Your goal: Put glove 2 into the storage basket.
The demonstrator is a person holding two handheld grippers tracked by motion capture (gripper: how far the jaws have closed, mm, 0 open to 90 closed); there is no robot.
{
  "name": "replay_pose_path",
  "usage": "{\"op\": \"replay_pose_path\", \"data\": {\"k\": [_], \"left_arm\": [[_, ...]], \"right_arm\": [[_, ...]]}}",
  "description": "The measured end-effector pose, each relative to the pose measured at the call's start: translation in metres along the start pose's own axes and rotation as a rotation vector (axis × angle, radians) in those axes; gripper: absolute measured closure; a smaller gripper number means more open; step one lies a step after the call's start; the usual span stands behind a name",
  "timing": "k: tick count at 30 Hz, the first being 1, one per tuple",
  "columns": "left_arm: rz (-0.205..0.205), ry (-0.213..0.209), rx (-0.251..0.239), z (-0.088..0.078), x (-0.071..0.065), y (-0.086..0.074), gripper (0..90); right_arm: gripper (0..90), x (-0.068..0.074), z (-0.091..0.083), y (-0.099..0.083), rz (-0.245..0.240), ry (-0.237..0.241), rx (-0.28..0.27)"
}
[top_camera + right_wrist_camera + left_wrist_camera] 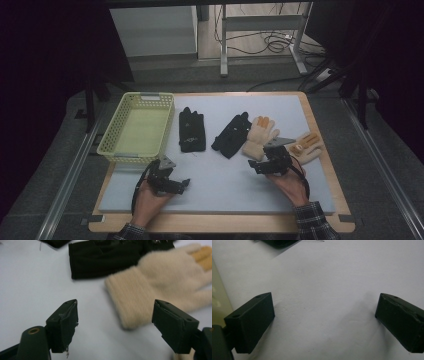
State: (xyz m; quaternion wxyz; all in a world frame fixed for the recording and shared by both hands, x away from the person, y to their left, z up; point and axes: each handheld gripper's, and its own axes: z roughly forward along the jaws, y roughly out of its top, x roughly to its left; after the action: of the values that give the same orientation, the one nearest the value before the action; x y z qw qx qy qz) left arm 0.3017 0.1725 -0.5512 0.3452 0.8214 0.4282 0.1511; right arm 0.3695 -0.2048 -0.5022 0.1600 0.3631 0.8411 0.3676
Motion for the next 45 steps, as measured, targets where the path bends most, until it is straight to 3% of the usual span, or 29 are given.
{"op": "replay_pose_path", "data": {"k": [5,12,17,19,25,29,32,33,36,38,42,45], "left_arm": [[0.000,0.000,0.000,0.000,0.000,0.000,2.4],[0.001,0.000,-0.001,0.000,0.000,0.000,2.5],[0.000,0.000,-0.001,0.000,0.000,0.000,2.5],[-0.001,0.000,-0.001,0.000,0.000,0.000,2.5],[-0.001,0.000,-0.001,0.000,0.000,0.000,2.5],[-0.001,-0.001,-0.001,0.000,0.000,0.000,2.5],[-0.001,-0.001,-0.002,0.000,0.000,0.000,2.6],[-0.001,-0.001,-0.001,0.000,0.000,0.000,2.6],[-0.003,-0.001,-0.002,0.000,0.000,0.000,2.6],[-0.005,-0.001,-0.003,0.000,0.000,0.000,2.5],[-0.004,-0.001,-0.003,0.000,0.000,0.000,2.5],[-0.004,-0.001,-0.002,0.000,0.000,0.000,2.6]], "right_arm": [[28.0,0.000,0.012,0.019,-0.018,0.015,-0.005],[40.5,-0.002,0.035,0.043,-0.033,-0.001,0.007],[43.6,-0.004,0.055,0.057,-0.050,-0.025,0.018],[42.0,-0.005,0.063,0.063,-0.042,-0.033,0.018],[26.1,-0.012,0.086,0.077,0.002,-0.039,0.012],[21.7,-0.015,0.104,0.081,0.005,-0.064,0.035],[20.3,-0.019,0.116,0.082,-0.007,-0.121,0.083],[20.9,-0.021,0.119,0.082,0.007,-0.111,0.091],[36.4,-0.022,0.119,0.085,0.010,-0.060,0.114],[45.7,-0.021,0.119,0.086,0.007,-0.057,0.123],[74.9,-0.020,0.115,0.083,0.016,-0.070,0.114],[77.6,-0.019,0.115,0.082,0.000,-0.064,0.105]]}}
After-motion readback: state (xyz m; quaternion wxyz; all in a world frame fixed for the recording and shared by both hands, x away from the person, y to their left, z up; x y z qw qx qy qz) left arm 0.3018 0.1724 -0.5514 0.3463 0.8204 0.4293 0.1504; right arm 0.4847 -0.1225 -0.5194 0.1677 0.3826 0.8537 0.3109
